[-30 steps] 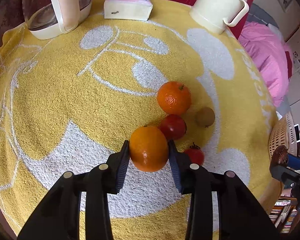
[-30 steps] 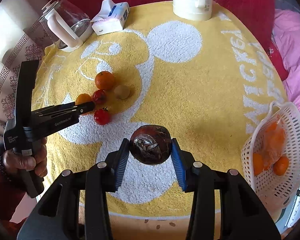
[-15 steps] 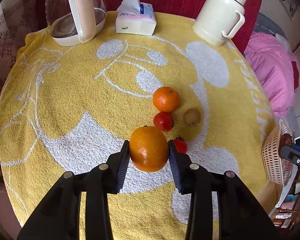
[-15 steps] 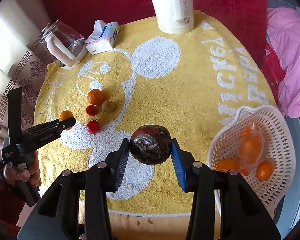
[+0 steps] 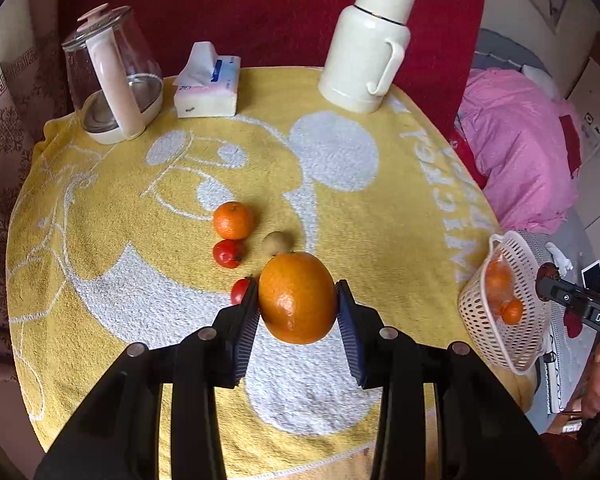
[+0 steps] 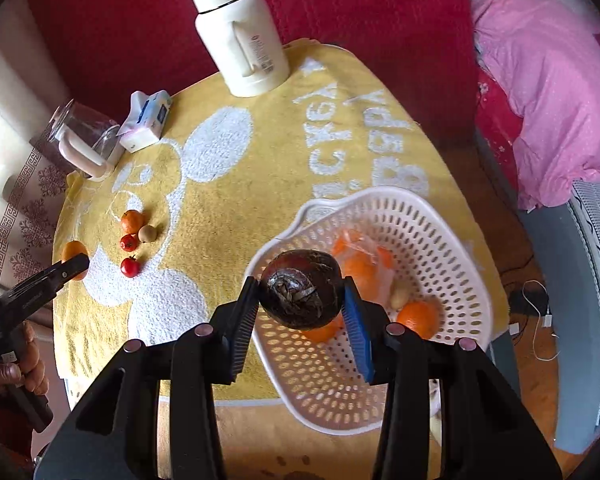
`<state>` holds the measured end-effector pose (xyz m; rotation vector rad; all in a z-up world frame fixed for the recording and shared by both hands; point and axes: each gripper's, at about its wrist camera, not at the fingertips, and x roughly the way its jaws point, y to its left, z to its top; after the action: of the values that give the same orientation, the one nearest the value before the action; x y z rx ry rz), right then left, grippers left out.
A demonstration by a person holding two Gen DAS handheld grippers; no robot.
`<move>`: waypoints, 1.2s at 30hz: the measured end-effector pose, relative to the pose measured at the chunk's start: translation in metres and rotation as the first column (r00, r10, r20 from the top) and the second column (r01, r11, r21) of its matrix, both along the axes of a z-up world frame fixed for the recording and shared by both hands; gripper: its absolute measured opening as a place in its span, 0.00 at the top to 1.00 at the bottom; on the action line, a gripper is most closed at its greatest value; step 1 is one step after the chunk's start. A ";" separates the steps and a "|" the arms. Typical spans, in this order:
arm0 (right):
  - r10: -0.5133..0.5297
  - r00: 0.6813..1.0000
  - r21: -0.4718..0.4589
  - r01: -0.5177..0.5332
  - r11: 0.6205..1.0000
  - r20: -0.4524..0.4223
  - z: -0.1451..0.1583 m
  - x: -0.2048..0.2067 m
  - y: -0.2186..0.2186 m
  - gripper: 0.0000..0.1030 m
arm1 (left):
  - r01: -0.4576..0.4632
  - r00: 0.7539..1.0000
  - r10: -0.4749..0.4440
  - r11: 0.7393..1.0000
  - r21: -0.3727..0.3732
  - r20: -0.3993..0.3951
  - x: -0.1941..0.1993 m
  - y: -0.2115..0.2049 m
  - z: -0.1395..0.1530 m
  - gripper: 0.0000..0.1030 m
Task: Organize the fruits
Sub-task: 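Carry the orange and dark brown fruit in both grippers to the basket, then open the right gripper over the basket while the left gripper releases the orange inside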
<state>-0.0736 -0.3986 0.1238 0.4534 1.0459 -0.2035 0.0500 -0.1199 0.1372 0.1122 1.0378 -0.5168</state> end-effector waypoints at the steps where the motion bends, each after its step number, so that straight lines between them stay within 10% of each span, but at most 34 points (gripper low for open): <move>1: -0.008 1.000 0.002 0.008 1.000 0.001 0.000 -0.004 -0.006 0.58 | 0.008 1.000 -0.008 1.000 -0.002 0.006 -0.003 -0.006 0.003 0.63; 36: 0.153 0.987 0.063 -0.150 0.987 -0.053 -0.033 -0.036 -0.077 0.58 | 0.180 0.981 -0.178 0.984 -0.013 0.077 -0.081 -0.157 0.040 0.63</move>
<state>-0.1100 -0.4754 0.0909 0.4210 1.1401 -0.0507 -0.0307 -0.2772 0.1774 0.2076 0.9536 -0.6812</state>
